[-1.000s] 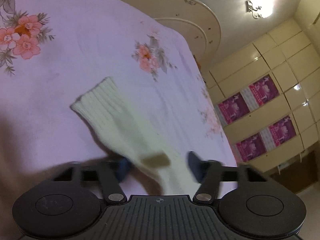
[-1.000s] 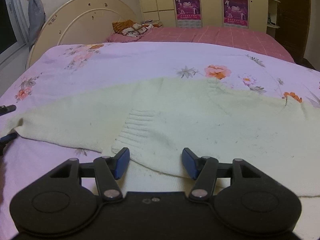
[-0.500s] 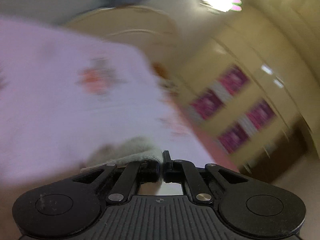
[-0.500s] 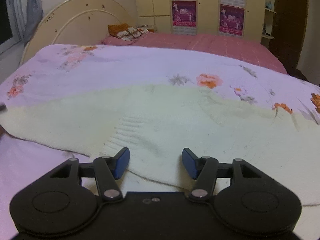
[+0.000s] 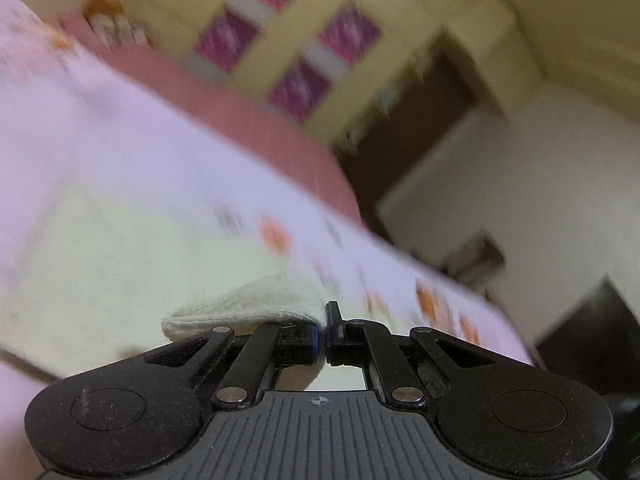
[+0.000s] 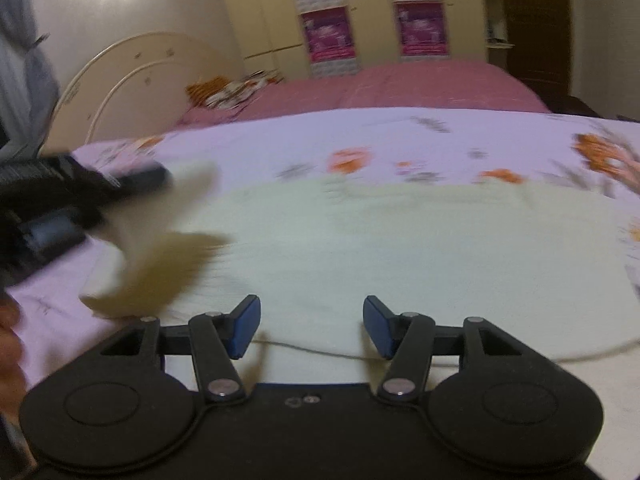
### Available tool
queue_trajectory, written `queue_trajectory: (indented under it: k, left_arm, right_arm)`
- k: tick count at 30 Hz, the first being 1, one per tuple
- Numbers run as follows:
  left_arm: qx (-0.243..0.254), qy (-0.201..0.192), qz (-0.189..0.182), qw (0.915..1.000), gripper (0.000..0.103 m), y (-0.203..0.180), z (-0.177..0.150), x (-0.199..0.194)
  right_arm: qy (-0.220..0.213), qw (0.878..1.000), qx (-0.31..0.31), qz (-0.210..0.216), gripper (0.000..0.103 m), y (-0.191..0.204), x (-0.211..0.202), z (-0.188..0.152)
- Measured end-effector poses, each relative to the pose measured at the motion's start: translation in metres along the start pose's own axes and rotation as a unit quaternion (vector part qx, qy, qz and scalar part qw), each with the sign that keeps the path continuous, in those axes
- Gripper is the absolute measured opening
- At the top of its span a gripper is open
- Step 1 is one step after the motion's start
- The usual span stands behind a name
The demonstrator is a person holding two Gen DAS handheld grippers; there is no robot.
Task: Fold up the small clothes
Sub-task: 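Fold the sleeve with the left gripper across the sweater body and release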
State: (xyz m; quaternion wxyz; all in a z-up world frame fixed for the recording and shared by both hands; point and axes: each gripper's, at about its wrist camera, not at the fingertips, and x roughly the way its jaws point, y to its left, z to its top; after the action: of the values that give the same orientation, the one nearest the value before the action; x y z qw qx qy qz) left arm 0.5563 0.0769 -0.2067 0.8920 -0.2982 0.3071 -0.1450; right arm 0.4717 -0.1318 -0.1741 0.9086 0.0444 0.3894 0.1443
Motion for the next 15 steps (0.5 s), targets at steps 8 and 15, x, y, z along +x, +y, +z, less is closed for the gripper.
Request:
queue_trajectory:
  k: [8,15]
  left_arm:
    - [-0.004,0.062,0.054,0.9966,0.032,-0.017,-0.022,0.025]
    - [-0.006,0.012,0.080,0.9967,0.077,-0.021,-0.013,-0.023]
  right_arm:
    - [0.015,0.999,0.041,-0.001,0.057,-0.042,-0.010,-0.014]
    - [0.015,0.999,0.012,0.036,0.063,-0.018,-0.009,-0.014]
